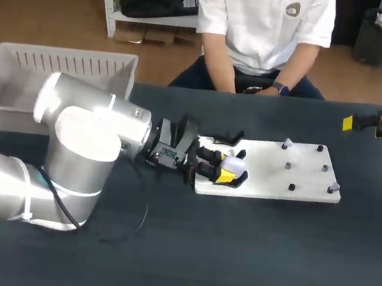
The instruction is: Pick up each earbud case from the left stands, insert the matching earbuds, close the lid, and place the case in the box.
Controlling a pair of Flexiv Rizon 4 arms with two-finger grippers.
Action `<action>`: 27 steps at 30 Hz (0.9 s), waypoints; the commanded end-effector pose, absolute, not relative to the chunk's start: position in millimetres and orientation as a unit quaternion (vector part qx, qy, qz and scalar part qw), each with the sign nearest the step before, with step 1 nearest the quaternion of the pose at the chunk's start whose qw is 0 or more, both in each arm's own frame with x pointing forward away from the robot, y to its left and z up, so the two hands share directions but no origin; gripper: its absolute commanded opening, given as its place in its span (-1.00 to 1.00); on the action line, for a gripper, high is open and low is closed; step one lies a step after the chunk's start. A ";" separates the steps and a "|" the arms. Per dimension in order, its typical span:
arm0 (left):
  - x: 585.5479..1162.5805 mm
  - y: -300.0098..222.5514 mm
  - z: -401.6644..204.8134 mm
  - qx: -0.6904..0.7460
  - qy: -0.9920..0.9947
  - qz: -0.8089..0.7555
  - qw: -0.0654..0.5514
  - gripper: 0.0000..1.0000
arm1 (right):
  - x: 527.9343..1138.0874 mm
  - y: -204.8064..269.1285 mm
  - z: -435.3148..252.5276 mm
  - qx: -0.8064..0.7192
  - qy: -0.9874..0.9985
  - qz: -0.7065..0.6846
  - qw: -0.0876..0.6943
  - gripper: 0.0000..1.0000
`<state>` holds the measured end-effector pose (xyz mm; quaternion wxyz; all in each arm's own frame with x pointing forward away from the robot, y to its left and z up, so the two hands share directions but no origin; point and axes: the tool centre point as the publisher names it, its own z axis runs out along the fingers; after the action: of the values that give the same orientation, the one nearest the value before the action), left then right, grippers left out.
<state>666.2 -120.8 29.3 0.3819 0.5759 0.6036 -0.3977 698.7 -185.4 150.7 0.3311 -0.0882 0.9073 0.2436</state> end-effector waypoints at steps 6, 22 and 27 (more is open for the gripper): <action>670.7 -116.7 62.4 0.581 0.591 -0.382 0.409 -1.00 | 698.8 -179.4 149.7 -0.100 0.910 0.241 0.322 1.00; 706.5 -150.4 103.4 0.595 0.569 -0.360 0.440 -1.00 | 674.5 -124.1 139.6 -0.177 0.915 0.229 0.280 1.00; 707.9 -167.2 110.3 0.605 0.553 -0.365 0.441 -1.00 | 673.5 -108.2 136.1 -0.191 0.913 0.235 0.271 1.00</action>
<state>698.4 -157.2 112.2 0.4448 0.6007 0.5566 -0.3626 667.9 -114.9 137.9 0.2748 -0.1897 0.9136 0.2321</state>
